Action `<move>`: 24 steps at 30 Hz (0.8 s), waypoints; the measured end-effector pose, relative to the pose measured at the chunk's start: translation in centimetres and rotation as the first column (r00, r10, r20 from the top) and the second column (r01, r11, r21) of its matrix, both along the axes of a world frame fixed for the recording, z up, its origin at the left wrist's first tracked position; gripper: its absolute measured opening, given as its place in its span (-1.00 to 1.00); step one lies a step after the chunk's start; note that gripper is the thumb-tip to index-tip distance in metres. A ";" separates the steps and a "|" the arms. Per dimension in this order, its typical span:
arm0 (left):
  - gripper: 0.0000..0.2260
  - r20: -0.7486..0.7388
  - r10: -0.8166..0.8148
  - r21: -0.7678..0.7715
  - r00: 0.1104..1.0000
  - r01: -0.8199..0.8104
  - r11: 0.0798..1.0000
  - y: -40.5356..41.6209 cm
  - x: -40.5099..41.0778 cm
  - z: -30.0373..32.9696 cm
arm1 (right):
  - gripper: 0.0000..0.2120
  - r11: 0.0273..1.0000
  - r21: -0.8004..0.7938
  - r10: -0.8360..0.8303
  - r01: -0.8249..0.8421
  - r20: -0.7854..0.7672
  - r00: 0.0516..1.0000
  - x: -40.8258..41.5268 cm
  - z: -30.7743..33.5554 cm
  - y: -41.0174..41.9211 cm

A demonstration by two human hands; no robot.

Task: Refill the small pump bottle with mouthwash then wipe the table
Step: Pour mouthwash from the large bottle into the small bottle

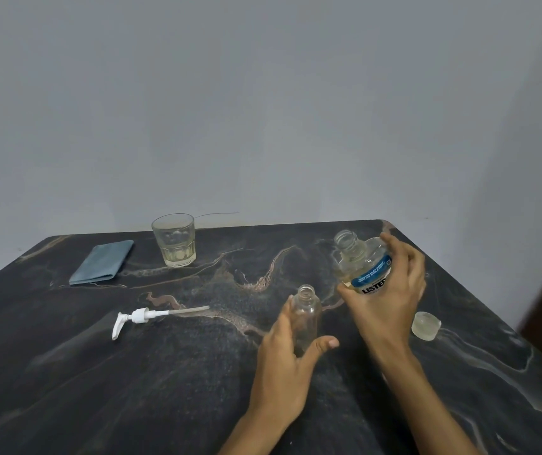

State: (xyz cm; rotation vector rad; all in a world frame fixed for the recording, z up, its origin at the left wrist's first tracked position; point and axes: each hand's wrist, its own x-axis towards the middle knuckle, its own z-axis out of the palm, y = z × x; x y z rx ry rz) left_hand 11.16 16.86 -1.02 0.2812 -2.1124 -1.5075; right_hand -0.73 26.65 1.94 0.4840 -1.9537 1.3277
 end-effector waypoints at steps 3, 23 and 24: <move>-0.14 0.003 0.005 -0.028 1.000 -0.005 1.000 0.1 -0.2 -0.2 | -0.19 0.999 0.037 -0.027 0.027 -0.006 1.000 -0.2 0.0 0.1; -0.54 -0.039 -0.017 -0.018 0.999 0.016 1.000 -0.5 -0.5 -0.7 | -0.34 0.976 0.212 0.085 -0.044 -0.190 0.978 1.3 2.7 0.7; -0.54 -0.039 -0.022 -0.018 0.999 0.022 1.000 -0.5 -0.5 -0.7 | -0.34 0.975 0.220 0.075 -0.031 -0.198 0.977 1.3 2.8 0.8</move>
